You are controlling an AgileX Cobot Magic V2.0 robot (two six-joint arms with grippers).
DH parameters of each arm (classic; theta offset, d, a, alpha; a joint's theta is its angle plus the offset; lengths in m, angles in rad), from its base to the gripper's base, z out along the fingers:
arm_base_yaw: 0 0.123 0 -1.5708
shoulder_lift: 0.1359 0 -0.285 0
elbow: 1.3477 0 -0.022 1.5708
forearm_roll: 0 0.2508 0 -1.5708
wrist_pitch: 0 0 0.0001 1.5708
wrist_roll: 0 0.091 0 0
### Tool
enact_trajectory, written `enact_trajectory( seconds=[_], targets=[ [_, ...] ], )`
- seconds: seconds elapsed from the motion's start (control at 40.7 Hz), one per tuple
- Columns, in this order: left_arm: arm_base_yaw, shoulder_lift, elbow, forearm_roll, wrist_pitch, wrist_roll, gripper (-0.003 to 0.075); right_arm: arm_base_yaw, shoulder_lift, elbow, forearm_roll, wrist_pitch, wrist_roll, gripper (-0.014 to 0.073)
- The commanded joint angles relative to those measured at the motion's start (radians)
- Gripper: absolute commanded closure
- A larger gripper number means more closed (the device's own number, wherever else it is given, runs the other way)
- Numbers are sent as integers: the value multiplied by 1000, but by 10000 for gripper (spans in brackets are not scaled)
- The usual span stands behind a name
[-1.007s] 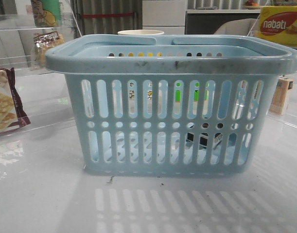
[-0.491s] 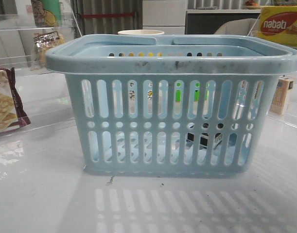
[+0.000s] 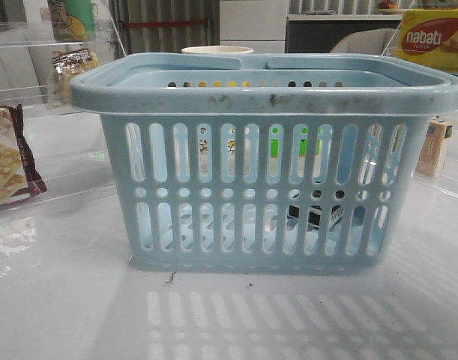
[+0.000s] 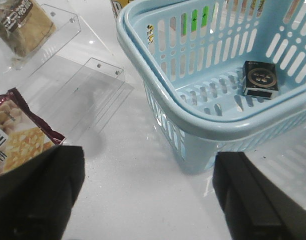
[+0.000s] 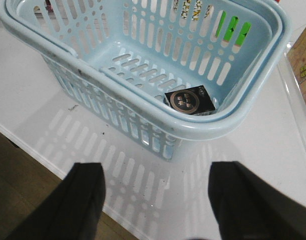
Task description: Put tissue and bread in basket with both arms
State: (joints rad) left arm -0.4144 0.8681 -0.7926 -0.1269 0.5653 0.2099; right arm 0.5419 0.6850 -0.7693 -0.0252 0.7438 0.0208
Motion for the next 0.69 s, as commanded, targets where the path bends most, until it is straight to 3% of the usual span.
enact_trajectory(
  seconds=[0.0, 0.147, 0.295, 0.663],
  targets=[
    [-7, 98, -108, 28, -69, -1, 117, -2, -5, -28, -9, -64, -4, 46],
    [21, 270, -235, 72, -65, -1, 117, -2, -5, -28, -9, -63, -4, 46],
    [111, 445, -391, 68, -58, -6, 117, -2, -5, -28, -9, -63, -4, 46],
    [284, 839, -753, -22, -69, -24, 117, -2, -5, -28, -9, -62, -4, 46]
  ],
)
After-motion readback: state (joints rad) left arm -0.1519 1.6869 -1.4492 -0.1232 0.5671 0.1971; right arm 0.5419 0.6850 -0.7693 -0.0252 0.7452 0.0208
